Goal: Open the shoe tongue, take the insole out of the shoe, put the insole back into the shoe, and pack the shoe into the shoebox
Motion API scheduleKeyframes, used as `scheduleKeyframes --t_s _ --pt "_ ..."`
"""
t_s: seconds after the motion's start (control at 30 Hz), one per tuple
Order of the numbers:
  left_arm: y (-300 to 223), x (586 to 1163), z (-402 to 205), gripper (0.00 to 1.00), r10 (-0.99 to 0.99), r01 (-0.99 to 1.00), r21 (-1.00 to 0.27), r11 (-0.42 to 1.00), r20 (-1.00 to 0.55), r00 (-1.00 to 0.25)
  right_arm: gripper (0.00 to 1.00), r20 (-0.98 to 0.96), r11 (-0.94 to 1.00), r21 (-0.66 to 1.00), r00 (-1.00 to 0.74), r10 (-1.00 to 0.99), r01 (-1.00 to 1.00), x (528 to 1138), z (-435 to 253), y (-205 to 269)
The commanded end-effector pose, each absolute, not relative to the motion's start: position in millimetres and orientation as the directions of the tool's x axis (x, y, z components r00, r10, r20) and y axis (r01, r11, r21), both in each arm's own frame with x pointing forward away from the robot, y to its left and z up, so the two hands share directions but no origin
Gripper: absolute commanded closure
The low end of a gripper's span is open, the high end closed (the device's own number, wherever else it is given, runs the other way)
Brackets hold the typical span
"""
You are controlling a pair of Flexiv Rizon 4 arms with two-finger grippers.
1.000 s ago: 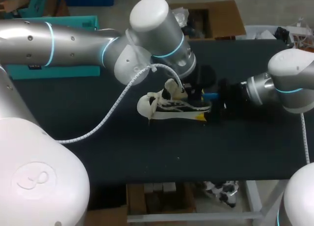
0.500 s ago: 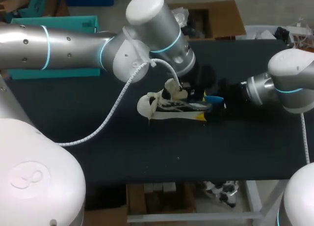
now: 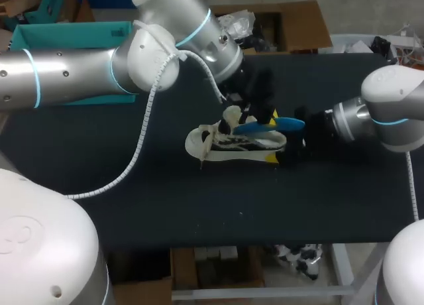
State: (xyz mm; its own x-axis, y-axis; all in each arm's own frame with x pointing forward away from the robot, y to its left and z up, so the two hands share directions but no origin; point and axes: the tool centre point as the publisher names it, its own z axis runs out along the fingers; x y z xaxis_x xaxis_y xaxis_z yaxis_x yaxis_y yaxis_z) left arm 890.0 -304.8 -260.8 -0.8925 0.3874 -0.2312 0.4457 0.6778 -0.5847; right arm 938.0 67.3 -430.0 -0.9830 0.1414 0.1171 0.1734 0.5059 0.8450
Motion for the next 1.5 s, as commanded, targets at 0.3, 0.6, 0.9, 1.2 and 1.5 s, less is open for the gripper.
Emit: scheduleKeyframes --t_s 0.3,0.6,0.9,1.2,1.5 --pt "-309.1 870.1 -206.1 1.00 0.457 0.491 -0.750 0.444 -0.281 -0.844 0.00 0.106 0.570 0.799 -0.978 0.182 0.193 928.2 -411.9 28.5" --pt "-299.7 876.0 -145.2 1.00 0.514 0.468 -0.851 0.239 -0.297 -0.804 0.00 0.077 0.650 0.735 -0.976 0.204 0.193 923.6 -376.5 -10.6" --pt "-296.6 880.5 -137.4 1.00 0.500 0.424 -0.877 0.225 -0.270 -0.823 0.00 0.079 0.725 0.667 -0.984 0.161 0.172 933.7 -353.0 -26.3" --pt "-273.2 889.3 -133.8 1.00 0.448 0.398 -0.899 0.185 -0.283 -0.848 0.00 0.099 0.795 0.591 -0.990 0.096 0.136 950.8 -333.7 -26.8" --pt "-226.0 885.1 -110.7 1.00 0.309 0.397 -0.916 0.052 -0.363 -0.879 0.00 0.109 0.885 0.457 -0.993 0.046 0.091 971.0 -310.1 0.7"
